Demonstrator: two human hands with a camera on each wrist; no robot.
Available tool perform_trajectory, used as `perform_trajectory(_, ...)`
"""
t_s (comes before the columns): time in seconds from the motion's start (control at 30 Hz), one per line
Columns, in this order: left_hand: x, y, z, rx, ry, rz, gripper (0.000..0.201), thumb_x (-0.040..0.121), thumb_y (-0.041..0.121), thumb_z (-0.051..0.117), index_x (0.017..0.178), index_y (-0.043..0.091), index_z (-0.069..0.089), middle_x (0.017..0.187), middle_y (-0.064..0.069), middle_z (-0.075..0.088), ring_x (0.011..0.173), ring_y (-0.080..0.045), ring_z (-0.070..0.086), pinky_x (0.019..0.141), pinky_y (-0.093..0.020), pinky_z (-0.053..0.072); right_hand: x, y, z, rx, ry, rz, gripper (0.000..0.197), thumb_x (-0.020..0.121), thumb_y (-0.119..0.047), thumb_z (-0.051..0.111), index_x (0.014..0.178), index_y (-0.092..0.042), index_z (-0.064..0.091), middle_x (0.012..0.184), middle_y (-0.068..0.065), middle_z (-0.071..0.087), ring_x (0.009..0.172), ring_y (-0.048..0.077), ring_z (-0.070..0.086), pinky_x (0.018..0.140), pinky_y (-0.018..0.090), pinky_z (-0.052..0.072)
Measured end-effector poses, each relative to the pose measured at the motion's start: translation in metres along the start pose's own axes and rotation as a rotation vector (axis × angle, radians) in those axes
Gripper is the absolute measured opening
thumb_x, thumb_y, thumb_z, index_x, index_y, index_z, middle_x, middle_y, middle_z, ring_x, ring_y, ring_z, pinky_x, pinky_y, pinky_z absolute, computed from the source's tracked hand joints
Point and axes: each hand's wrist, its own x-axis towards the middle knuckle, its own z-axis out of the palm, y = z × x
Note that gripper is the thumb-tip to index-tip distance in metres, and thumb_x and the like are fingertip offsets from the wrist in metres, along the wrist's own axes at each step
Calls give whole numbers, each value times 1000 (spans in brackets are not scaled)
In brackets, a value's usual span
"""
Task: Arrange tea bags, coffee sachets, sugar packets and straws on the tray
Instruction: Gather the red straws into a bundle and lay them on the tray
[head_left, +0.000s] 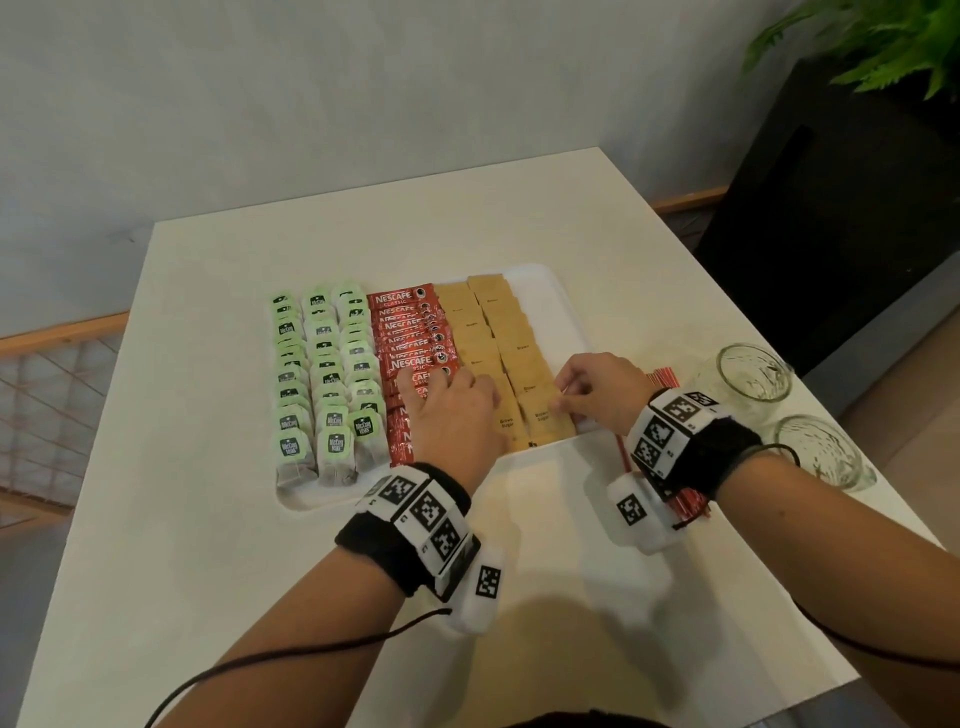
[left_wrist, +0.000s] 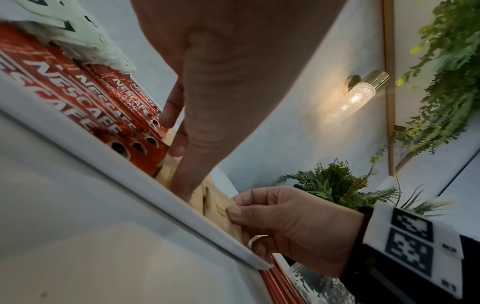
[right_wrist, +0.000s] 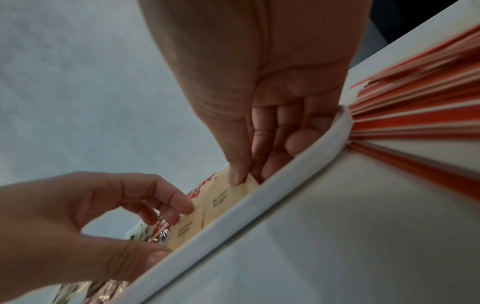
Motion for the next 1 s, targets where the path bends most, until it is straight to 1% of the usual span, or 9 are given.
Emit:
perform_trajectory(0.13, -1, 1, -1, 10, -3, 3, 37, 85, 46, 64, 119, 32, 56, 123, 7, 53, 121, -22, 42, 114, -57, 0, 0, 1, 3, -35, 30, -9, 20, 78, -20, 80, 82, -25, 60, 80, 0, 68, 83, 22, 68, 81, 43, 58)
perform_trajectory(0.23, -3, 2, -2, 20, -15, 5, 39, 85, 47, 64, 119, 31, 56, 124, 7, 54, 121, -22, 43, 114, -56, 2, -5, 0, 4, -88, 63, -17, 19, 79, -24, 78, 89, -25, 62, 77, -6, 65, 79, 18, 64, 75, 31, 54)
perform_trajectory(0.37, -6, 9, -12, -62, -11, 32, 39, 87, 49, 61, 121, 30, 57, 123, 7, 58, 119, -18, 50, 108, -44, 27, -26, -4, 4, -105, 151, -114, 27, 86, -32, 71, 109, -22, 61, 94, -8, 59, 74, 9, 57, 75, 27, 49)
perform_trajectory(0.47, -12, 23, -21, -293, -103, 76, 34, 89, 44, 62, 118, 26, 62, 116, 5, 64, 106, -16, 60, 92, -37, 48, -52, 3, 3, -125, 206, -155, 34, 90, -29, 66, 121, -18, 59, 113, -3, 52, 89, 11, 56, 83, 24, 45)
perform_trajectory(0.57, -22, 46, -23, -413, -228, 130, 32, 92, 47, 58, 110, 24, 70, 106, 4, 70, 98, -17, 64, 82, -33, 52, -79, 22, 2, -155, 292, -136, 42, 90, -27, 66, 128, -14, 57, 129, 2, 47, 118, 16, 47, 99, 17, 31)
perform_trajectory(0.67, -30, 73, -15, -364, -302, 203, 24, 94, 40, 53, 86, 25, 71, 96, -3, 73, 88, -22, 67, 75, -34, 53, -99, 38, 1, -215, 312, -19, 55, 91, -32, 63, 140, -13, 47, 145, 7, 37, 136, 22, 31, 111, 27, 24)
perform_trajectory(0.73, -31, 90, -5, -338, -328, 211, 28, 95, 35, 50, 83, 17, 69, 87, -4, 70, 82, -25, 66, 67, -34, 52, -102, 48, 1, -225, 290, 82, 63, 92, -40, 60, 145, -12, 39, 153, 10, 29, 141, 27, 26, 115, 38, 24)
perform_trajectory(0.83, -34, 109, 3, -331, -349, 192, 25, 94, 27, 48, 92, 11, 67, 85, -3, 62, 84, -26, 64, 61, -29, 40, -102, 57, 2, -199, 280, 160, 62, 90, -42, 59, 138, -6, 41, 147, 15, 38, 133, 32, 37, 112, 45, 33)
perform_trajectory(1.0, -34, 117, 4, -390, -397, 166, 21, 93, 17, 46, 88, 9, 64, 89, -9, 65, 85, -26, 64, 65, -30, 43, -113, 50, 2, -119, 204, 185, 42, 89, -46, 51, 107, -8, 56, 112, 16, 57, 99, 32, 56, 89, 42, 48)
